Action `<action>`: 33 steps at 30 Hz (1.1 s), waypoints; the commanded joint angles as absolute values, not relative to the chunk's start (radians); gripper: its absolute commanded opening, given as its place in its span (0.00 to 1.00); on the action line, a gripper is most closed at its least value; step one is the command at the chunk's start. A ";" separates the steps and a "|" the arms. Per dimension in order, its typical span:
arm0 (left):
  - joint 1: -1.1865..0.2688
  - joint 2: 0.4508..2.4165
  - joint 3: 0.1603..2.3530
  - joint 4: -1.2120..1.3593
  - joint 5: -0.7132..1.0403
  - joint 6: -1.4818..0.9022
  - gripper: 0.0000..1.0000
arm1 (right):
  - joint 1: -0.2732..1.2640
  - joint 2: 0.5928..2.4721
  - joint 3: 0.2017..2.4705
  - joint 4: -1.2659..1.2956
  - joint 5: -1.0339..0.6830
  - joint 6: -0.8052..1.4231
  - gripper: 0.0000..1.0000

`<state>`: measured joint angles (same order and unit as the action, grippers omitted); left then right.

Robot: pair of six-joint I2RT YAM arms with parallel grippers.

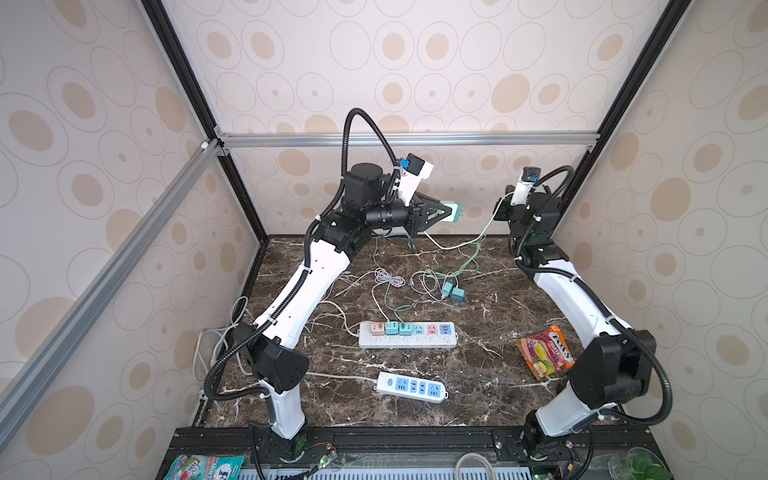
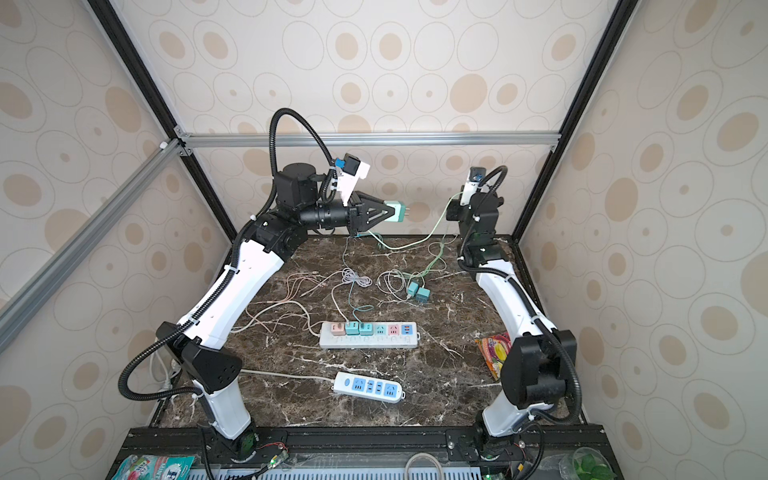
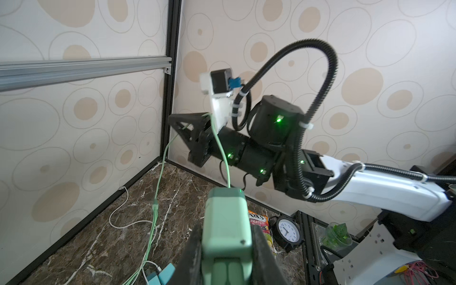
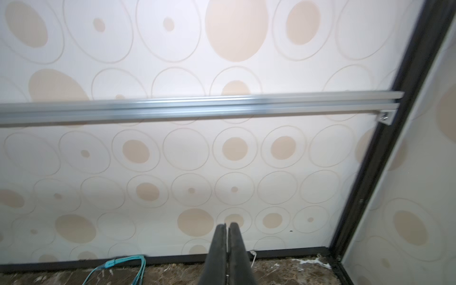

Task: Insert the plug

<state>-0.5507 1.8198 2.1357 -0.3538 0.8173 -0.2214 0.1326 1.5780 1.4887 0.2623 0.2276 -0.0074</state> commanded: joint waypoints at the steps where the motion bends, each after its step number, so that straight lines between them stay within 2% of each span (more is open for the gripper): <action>1: -0.552 1.826 2.143 -0.371 0.793 -0.174 0.00 | 0.096 1.523 1.495 0.236 0.334 -0.030 0.00; 8: -0.552 1.852 2.129 -0.390 0.789 -0.163 0.00 | 0.066 1.427 1.549 0.201 0.325 -0.082 0.00; 13: -0.552 1.857 2.129 -0.364 0.836 -0.183 0.00 | 0.067 1.431 1.616 0.083 0.181 -0.053 0.00; 19: -0.551 1.859 2.162 -0.347 0.858 -0.195 0.00 | 0.067 1.468 1.664 0.075 0.168 -0.034 0.00; 24: -0.538 1.861 2.174 -0.337 0.680 -0.189 0.00 | 0.077 1.556 1.770 0.015 -0.017 0.038 0.00; 27: -0.521 1.861 2.184 -0.307 0.566 -0.190 0.00 | 0.110 1.643 1.884 -0.005 -0.066 0.059 0.00; 33: -0.483 1.864 2.206 -0.188 0.106 -0.157 0.00 | 0.212 1.866 2.152 0.016 -0.119 0.064 0.00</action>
